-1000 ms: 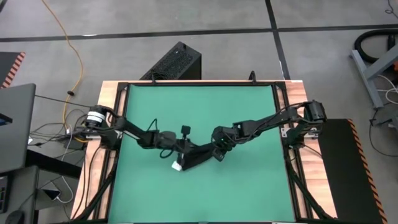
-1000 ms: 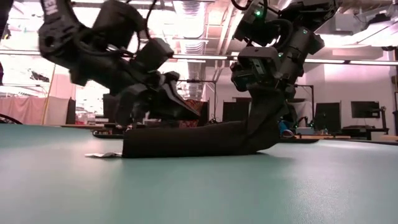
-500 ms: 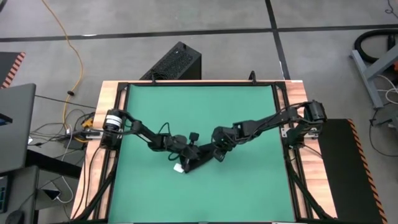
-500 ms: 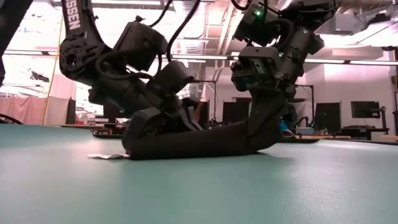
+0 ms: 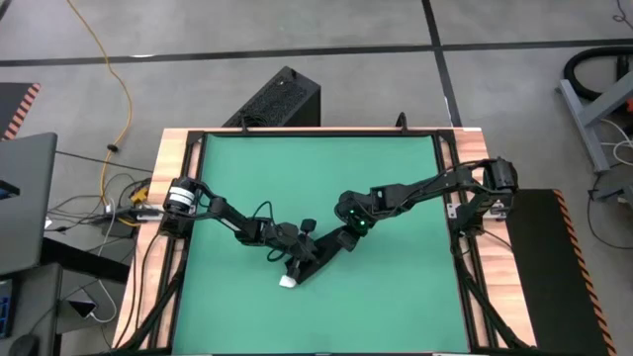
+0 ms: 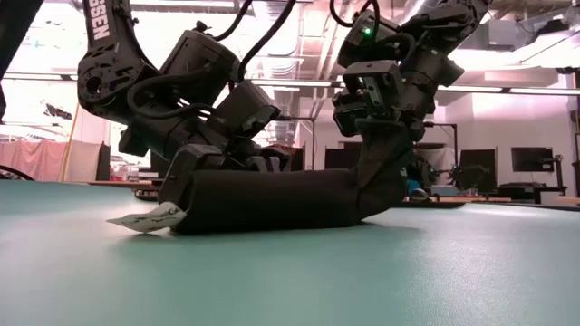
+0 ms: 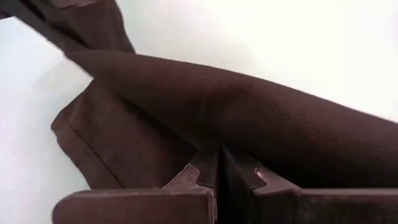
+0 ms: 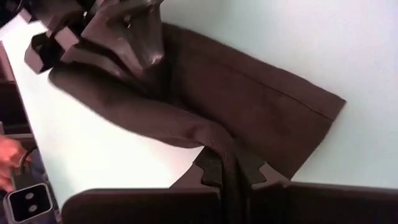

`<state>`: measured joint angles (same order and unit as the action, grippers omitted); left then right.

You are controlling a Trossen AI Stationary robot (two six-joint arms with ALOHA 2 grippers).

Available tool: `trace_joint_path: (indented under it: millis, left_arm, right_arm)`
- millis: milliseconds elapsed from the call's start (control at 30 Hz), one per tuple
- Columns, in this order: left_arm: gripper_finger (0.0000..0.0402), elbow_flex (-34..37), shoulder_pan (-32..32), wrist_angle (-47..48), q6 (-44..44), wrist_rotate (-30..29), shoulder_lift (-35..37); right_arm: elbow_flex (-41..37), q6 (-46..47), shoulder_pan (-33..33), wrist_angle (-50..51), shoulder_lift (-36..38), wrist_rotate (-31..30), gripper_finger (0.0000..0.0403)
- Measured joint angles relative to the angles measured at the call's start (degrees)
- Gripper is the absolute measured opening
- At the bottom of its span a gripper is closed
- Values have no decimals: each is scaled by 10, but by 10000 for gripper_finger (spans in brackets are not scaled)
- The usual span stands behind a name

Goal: Roll towel into tight, uniform cylinder
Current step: Roll the black towel

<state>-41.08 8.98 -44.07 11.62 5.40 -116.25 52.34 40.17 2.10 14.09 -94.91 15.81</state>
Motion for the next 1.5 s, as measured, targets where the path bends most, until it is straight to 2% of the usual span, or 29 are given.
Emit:
trace_joint_path:
  millis: [367,500,733,800,900,1033,1133,1233,1333,1500]
  left_arm:
    - [0,2,12,-4,-34,-8,0]
    - [0,3,21,18,-36,-19,21]
    - [0,3,38,65,-19,-41,63]
    - [0,3,46,108,-13,-81,85]
    - [0,4,65,191,34,-187,137]
    - [0,3,95,288,67,-328,250]
    - [0,3,114,337,49,-371,337]
    - [0,3,129,303,5,-371,398]
    - [0,1,143,273,-18,-347,396]
    - [0,-10,149,263,-50,-337,296]
  right_arm:
    - [0,-2,-6,3,0,-52,19]
    - [1,-1,-10,-4,-28,-69,19]
    - [2,3,-16,-74,-73,-73,19]
    - [2,3,-16,-71,-73,-73,19]
    - [2,1,-17,-70,-73,-73,19]
    - [2,-8,-25,-69,-73,-81,19]
    - [1,-11,-32,-70,-73,-92,19]
    - [1,-13,-38,-69,-73,-103,19]
    - [1,-14,-42,-70,-74,-108,19]
    - [1,-13,-46,-68,-74,-113,19]
